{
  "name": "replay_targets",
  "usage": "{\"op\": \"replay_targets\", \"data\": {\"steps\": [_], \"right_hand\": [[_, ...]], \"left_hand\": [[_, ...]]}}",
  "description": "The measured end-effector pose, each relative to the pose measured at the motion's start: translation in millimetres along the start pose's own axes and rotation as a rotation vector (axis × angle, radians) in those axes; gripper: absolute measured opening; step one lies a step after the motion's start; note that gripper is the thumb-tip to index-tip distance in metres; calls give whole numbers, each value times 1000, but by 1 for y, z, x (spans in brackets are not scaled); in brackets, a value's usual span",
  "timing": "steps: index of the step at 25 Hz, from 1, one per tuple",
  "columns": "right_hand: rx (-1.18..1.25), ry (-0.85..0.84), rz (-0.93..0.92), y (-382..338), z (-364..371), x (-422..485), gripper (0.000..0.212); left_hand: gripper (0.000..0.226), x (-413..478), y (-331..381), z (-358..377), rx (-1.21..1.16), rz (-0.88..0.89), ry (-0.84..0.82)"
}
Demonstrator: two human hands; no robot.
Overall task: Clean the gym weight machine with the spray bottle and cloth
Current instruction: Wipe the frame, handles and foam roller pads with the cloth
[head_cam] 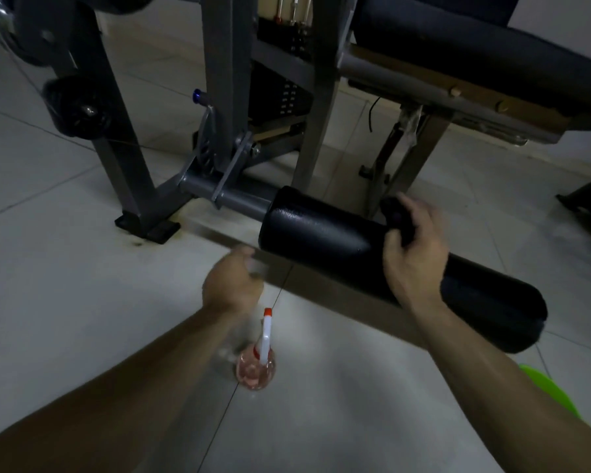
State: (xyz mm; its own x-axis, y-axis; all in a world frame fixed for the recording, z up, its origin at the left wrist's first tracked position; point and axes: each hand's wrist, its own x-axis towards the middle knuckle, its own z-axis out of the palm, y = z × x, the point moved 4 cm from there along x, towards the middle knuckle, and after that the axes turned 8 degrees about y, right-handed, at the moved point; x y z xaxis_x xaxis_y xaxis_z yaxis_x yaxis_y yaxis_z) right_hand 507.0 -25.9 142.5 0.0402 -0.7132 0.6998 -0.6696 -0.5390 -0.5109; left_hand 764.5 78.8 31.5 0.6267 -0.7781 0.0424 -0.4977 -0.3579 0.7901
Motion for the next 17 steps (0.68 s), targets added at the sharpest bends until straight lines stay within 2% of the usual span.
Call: {"op": "replay_targets", "data": {"steps": [1,3,6,10,13,15,17], "right_hand": [[-89,-39,-21,12,1,-1,52],[-234,-184,-50,33,12,-12,51],[-227,-258,-79,24,38,-2,48],[-112,-281,-239,-40,97,3,52],[-24,-368,-412,-90,158,6,49],[-65,-461,-621,-105,181,0,46],[-125,-471,-763,-95,174,-4,47]], "left_hand": [[57,10,9,-3,-165,-57,70],[53,26,19,8,-420,-174,50],[32,38,21,25,-645,-259,55],[21,41,16,28,-642,-242,96],[13,45,17,25,-649,-255,82],[17,47,18,26,-635,-281,98],[25,44,25,25,-616,-284,117]]}}
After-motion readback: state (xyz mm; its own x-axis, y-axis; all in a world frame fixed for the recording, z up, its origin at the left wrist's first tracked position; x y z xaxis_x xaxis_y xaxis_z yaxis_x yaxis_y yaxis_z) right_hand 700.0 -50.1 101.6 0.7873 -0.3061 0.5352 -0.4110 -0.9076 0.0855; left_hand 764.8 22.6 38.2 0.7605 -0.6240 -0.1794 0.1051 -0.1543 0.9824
